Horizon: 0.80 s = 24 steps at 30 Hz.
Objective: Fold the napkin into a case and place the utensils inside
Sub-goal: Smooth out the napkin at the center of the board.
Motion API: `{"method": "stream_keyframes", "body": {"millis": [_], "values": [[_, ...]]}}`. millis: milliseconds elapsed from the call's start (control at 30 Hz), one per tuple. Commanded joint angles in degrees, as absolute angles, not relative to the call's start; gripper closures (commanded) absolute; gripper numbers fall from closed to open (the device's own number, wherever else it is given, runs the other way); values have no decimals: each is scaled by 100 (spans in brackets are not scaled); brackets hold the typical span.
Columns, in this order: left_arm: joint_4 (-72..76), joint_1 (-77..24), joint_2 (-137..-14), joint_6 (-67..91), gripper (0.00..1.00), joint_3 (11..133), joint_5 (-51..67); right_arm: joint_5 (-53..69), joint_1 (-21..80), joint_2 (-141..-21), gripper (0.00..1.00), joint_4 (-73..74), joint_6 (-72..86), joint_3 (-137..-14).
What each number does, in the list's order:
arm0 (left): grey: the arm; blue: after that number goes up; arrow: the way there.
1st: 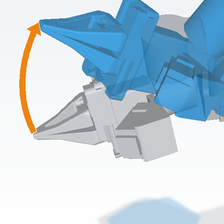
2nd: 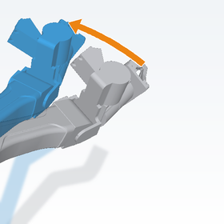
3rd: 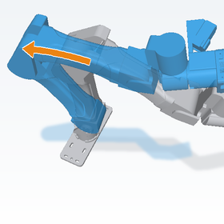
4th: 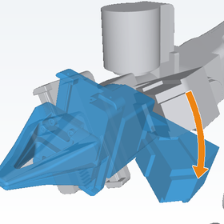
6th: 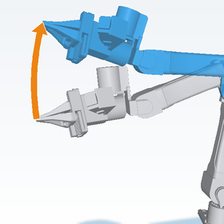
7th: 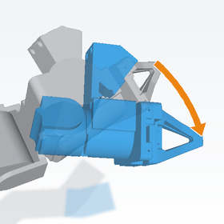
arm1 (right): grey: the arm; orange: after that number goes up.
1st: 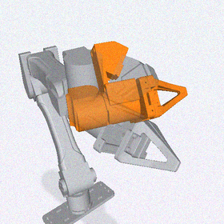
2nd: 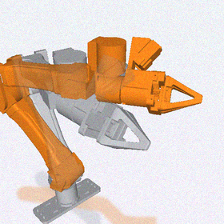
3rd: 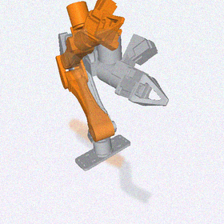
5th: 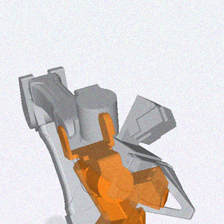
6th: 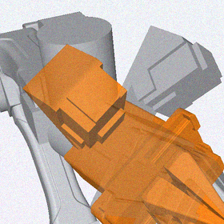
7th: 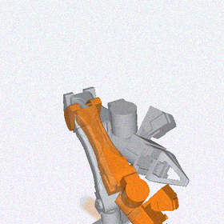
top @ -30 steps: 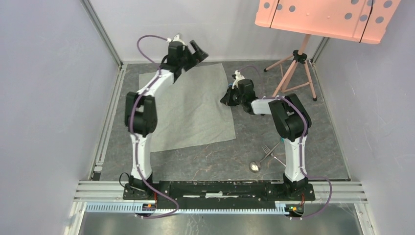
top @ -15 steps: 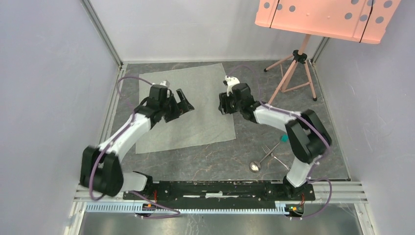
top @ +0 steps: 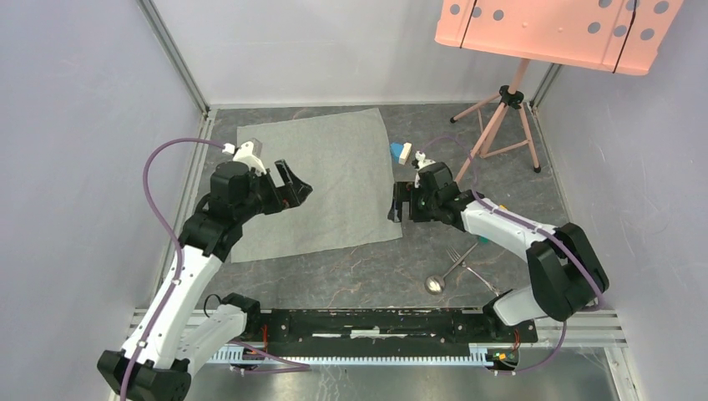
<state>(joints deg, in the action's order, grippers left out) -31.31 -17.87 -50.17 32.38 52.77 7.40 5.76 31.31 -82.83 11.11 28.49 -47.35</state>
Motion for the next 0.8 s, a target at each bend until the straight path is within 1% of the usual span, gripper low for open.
{"method": "stream_keyframes", "body": {"millis": [0,100,133,167,200,267,333,467,567,667,700,767], "values": [[-3545,-1811,-4636,2262,0,5603,644,276,3328,-8379,2,1760,3394,-5044],[-3501,-1805,-4487,2022,0,5476,545,-618,3560,-8622,2,2519,3354,-5544],[-3393,-1805,-4443,1975,0,5364,459,-1179,3670,-8649,2,2800,3492,-5643],[-3311,-1806,-4417,1938,0,5276,366,-1677,3790,-8613,2,2838,3557,-5616],[-3279,-1797,-4426,1905,0,5241,318,-1889,3838,-8565,2,2837,3650,-5540],[-3394,-1711,-4456,1794,0,5303,392,-1940,3840,-8518,2,2739,3806,-5344],[-3411,-1657,-4385,1666,0,5261,504,-1708,3847,-8543,2,2563,3712,-5294],[-3465,-1611,-4176,1610,0,5186,523,-2169,4085,-8296,2,2323,3794,-5160],[-3511,-1727,-4169,1584,0,5168,522,-2154,4182,-8029,2,1746,3660,-4856],[-3572,-1923,-4054,1547,0,5129,357,-2006,4145,-8067,2,1324,3387,-4699],[-3583,-1962,-4016,1547,0,5124,334,-1943,4116,-8193,2,1386,3274,-4791],[-3609,-2029,-3983,1555,0,5126,293,-2063,4113,-8525,2,2098,3298,-5250]]}}
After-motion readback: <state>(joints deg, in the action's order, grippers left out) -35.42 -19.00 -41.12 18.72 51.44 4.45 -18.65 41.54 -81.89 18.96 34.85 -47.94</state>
